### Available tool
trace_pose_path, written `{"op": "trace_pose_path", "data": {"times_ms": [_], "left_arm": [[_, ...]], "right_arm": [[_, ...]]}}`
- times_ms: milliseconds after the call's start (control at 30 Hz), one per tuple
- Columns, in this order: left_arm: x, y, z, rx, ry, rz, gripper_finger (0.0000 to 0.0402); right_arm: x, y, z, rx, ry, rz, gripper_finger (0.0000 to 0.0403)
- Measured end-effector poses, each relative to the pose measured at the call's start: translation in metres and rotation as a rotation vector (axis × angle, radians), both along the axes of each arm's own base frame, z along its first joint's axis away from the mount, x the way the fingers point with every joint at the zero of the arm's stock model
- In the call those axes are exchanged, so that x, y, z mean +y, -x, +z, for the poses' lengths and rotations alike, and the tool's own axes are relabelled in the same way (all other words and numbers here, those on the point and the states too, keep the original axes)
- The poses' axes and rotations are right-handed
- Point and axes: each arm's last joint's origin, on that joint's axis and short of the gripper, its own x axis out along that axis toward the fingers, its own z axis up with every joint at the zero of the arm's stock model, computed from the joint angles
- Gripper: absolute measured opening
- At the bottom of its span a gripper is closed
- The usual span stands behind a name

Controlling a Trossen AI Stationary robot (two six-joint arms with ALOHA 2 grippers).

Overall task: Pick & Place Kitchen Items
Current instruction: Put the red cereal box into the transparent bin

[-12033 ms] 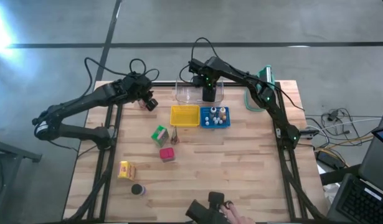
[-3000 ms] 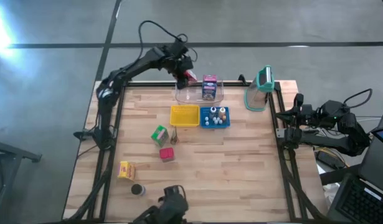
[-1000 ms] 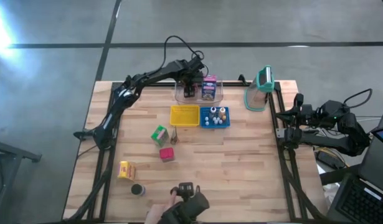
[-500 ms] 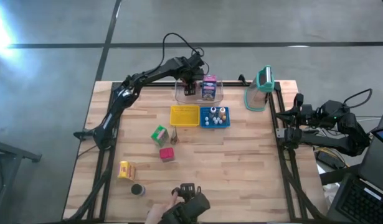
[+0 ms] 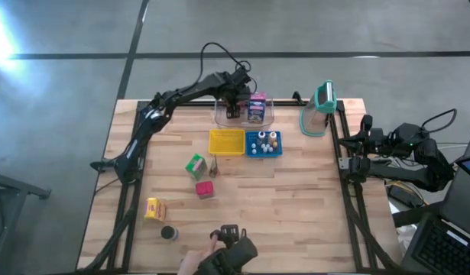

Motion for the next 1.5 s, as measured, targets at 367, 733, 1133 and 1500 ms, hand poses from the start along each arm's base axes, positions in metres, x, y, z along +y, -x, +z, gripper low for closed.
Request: {"op": "trace_pose_path", "data": {"times_ms": [367,733,1133,1500], "left_arm": [[-0.001,0.001,0.003,0.009,0.006,0.004,0.0266],[-0.001,0.002,0.01,0.023,-0.006,0.013,0.0266],[-0.002,0.002,0.037,-0.017,-0.017,0.005,0.0266],[-0.003,0.004,0.008,0.068,-0.032,0.029,0.0274]], "right_arm": [[0.0,0.0,0.0,0.0,0.0,0.0,0.0008],[0.0,0.0,0.0,0.0,0.0,0.0,0.0008],[0.0,0.0,0.0,0.0,0.0,0.0,0.0008],[0.0,0.0,0.0,0.0,0.0,0.0,0.0008]]}}
